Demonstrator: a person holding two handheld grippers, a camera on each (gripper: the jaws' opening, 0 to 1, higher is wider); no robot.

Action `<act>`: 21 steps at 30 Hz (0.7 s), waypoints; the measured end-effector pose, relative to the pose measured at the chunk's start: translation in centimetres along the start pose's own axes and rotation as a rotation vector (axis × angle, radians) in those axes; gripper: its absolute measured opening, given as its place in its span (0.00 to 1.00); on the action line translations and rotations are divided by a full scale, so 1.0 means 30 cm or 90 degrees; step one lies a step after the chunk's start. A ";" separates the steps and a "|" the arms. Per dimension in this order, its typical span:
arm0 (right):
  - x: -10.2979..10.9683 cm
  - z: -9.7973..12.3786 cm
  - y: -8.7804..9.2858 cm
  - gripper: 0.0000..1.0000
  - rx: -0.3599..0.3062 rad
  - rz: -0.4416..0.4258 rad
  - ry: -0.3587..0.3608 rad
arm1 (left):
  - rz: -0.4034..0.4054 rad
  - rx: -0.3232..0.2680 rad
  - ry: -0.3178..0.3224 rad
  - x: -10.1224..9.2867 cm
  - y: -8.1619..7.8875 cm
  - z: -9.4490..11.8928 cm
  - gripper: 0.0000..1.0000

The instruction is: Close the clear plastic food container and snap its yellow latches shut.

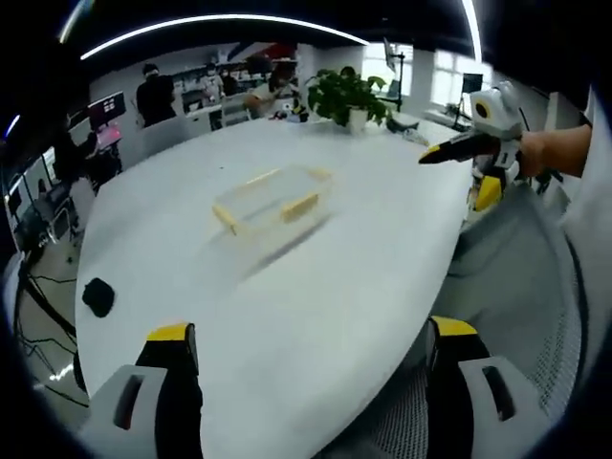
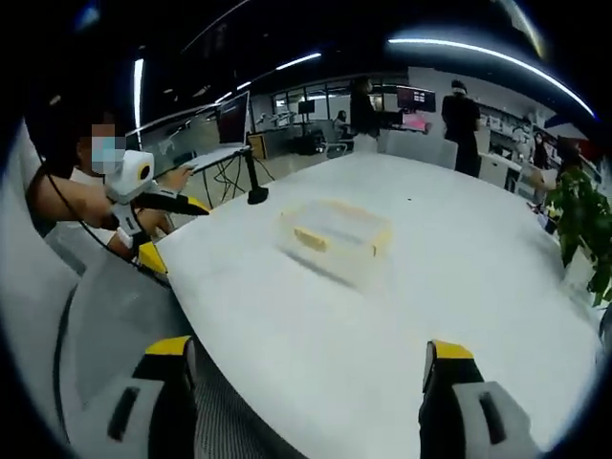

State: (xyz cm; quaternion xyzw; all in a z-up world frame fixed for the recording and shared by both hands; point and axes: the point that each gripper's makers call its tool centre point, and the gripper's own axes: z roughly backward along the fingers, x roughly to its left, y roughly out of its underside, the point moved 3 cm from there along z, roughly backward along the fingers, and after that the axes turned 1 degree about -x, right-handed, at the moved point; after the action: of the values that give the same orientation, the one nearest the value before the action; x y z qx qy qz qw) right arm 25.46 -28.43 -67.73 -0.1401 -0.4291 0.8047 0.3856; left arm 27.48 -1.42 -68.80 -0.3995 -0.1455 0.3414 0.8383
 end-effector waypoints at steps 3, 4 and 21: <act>-0.001 -0.001 0.004 0.99 -0.003 -0.008 0.000 | 0.003 0.002 -0.002 0.001 0.004 0.002 0.97; -0.002 -0.002 0.006 0.99 -0.002 -0.009 0.000 | 0.003 0.001 -0.003 0.002 0.005 0.003 0.98; 0.017 -0.010 -0.001 0.99 -0.008 -0.003 -0.011 | 0.005 0.007 -0.012 0.026 0.031 0.020 0.97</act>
State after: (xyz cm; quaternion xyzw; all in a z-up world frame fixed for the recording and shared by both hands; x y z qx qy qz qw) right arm 25.31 -27.85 -67.83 -0.1344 -0.4377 0.8024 0.3827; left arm 27.30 -0.12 -69.14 -0.3924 -0.1503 0.3490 0.8376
